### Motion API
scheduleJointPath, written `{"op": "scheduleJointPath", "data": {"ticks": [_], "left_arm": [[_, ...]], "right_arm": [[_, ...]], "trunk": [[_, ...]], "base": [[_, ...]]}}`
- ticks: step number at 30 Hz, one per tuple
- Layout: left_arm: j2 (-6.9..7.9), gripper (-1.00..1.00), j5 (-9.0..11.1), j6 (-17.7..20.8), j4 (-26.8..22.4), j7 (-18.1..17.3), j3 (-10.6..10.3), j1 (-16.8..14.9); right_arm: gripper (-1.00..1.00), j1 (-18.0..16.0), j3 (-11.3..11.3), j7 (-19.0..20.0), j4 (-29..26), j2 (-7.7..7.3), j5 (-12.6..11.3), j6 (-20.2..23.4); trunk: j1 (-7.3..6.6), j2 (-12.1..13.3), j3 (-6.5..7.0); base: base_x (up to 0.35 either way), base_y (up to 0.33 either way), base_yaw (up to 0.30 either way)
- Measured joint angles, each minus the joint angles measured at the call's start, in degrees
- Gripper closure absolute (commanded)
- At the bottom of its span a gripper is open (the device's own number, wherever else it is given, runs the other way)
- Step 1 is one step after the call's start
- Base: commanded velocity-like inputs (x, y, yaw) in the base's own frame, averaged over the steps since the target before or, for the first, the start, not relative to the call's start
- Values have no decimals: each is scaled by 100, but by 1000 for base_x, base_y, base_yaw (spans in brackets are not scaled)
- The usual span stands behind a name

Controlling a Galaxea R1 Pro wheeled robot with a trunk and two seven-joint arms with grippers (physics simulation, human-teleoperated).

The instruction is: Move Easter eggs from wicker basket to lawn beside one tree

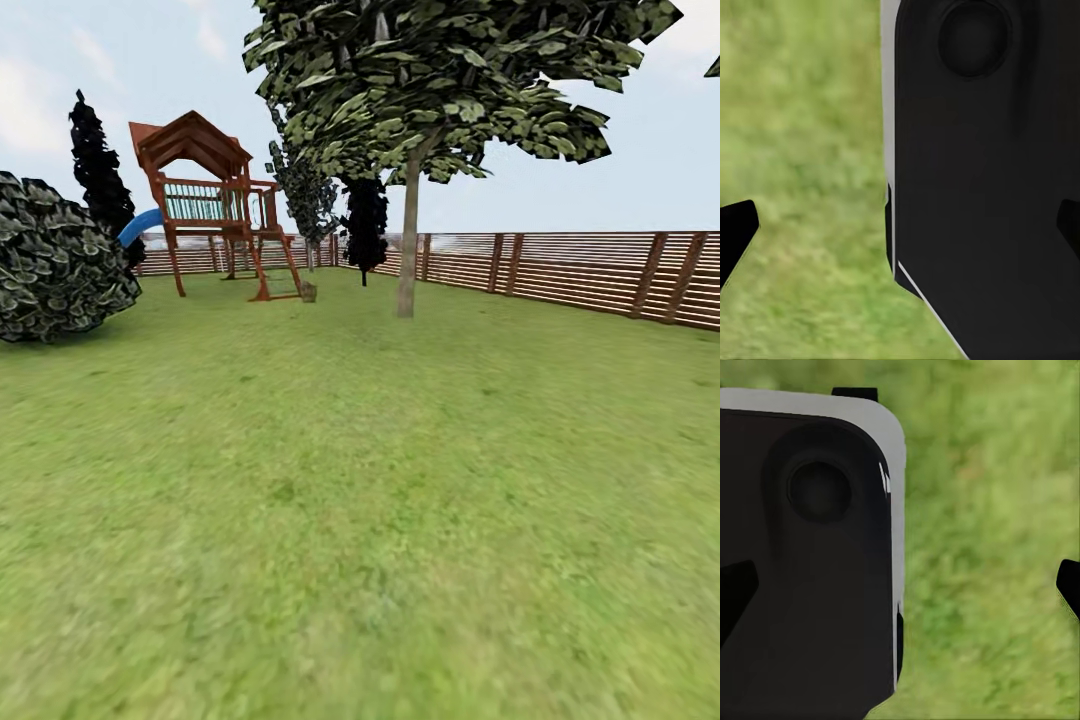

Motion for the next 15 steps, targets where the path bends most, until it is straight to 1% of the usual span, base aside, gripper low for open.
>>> {"op": "scheduleJointPath", "data": {"ticks": [15], "left_arm": [[-7, -100, 0, 0, 0, 0, 0, 0]], "right_arm": [[-100, 0, 0, 0, 0, 0, 0, 0]], "trunk": [[0, 0, 0]], "base": [[337, 74, 0]]}}
